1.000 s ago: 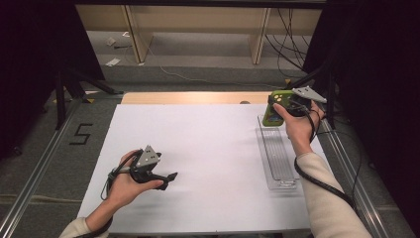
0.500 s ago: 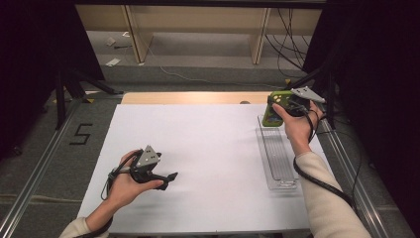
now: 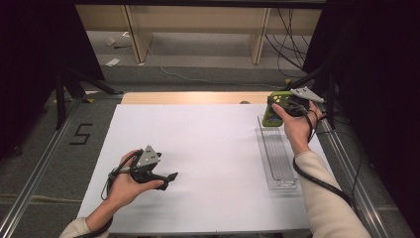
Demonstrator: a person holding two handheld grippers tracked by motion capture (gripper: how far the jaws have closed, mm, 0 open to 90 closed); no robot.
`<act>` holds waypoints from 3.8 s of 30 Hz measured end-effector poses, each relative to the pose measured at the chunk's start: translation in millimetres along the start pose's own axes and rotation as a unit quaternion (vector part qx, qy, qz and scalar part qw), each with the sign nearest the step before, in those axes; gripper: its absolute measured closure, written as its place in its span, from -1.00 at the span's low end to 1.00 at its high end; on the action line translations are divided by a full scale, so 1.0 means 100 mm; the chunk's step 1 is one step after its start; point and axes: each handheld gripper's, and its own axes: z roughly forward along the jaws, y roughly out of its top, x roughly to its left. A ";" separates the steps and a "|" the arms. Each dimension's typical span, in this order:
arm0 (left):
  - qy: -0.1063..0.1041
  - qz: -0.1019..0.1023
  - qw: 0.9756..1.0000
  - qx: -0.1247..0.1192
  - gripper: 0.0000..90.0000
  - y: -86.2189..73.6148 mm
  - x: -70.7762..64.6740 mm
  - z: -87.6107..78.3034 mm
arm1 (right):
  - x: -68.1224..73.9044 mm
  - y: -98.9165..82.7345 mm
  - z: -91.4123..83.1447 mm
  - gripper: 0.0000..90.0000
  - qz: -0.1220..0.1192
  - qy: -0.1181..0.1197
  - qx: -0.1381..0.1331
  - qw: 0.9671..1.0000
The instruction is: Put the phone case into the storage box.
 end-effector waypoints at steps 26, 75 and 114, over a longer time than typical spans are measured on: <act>0.000 0.001 1.000 0.001 -0.75 0.00 0.00 0.00 | -0.02 -0.02 0.05 -0.63 -0.002 -0.004 0.004 1.000; 0.000 0.000 1.000 -0.001 -0.75 0.00 0.00 0.01 | -0.02 -0.05 0.15 -0.63 -0.004 -0.004 0.015 1.000; -0.002 -0.002 1.000 -0.002 -0.75 0.00 0.00 0.01 | -0.01 -0.11 0.25 -0.63 -0.007 -0.004 0.028 1.000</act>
